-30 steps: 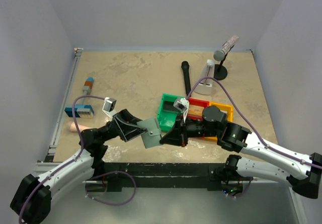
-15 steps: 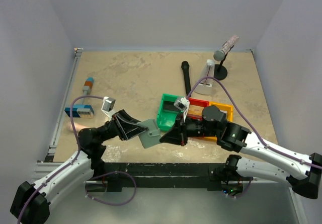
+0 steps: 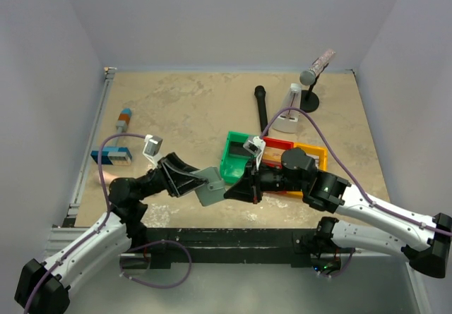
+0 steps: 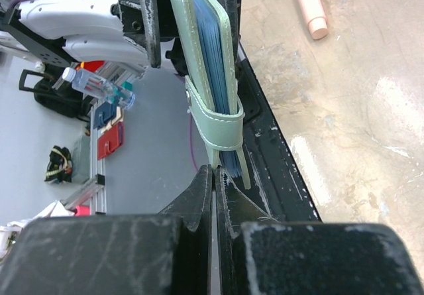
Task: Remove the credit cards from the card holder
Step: Open the card holder.
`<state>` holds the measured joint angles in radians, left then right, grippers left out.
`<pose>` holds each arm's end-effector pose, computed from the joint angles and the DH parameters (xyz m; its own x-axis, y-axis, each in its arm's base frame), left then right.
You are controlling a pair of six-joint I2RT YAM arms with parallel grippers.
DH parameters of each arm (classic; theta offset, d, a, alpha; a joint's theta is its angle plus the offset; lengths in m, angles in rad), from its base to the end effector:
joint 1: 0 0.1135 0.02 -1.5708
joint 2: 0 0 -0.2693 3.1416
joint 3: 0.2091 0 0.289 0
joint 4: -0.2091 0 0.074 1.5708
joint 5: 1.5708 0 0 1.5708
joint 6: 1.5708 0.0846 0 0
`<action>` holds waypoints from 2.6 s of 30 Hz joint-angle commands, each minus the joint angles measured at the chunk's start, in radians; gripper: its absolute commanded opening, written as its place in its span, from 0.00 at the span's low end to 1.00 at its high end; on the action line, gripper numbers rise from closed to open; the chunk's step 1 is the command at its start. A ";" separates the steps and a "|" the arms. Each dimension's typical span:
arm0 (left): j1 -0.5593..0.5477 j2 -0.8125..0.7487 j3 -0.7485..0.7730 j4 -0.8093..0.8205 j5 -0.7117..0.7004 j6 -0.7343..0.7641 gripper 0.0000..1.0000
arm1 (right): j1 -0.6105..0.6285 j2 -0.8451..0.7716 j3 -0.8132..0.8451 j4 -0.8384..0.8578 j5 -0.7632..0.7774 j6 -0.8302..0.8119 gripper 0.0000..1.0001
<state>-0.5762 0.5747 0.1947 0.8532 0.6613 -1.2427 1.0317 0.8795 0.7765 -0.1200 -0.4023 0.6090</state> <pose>0.1428 -0.1547 0.2749 -0.7178 -0.4245 -0.5518 0.6480 -0.1178 -0.7524 0.1173 0.2605 0.3180 -0.6570 -0.0729 -0.7504 -0.7435 0.2273 0.6289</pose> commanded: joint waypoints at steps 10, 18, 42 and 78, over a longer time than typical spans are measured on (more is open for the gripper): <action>-0.002 -0.021 0.063 -0.025 0.024 0.043 0.29 | -0.005 -0.007 0.001 -0.007 0.034 -0.014 0.00; -0.004 -0.064 0.303 -0.699 -0.122 0.345 0.12 | -0.004 -0.063 0.121 -0.245 0.229 -0.089 0.70; -0.129 0.188 0.747 -1.500 -0.735 0.261 0.00 | 0.274 0.421 0.664 -0.575 1.016 -0.308 0.63; -0.132 0.169 0.707 -1.407 -0.603 0.000 0.00 | 0.303 0.631 0.782 -0.593 0.936 -0.282 0.52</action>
<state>-0.7029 0.7696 0.8978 -0.6498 0.0017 -1.2018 1.3289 1.4792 1.5051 -0.6861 0.4858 0.3073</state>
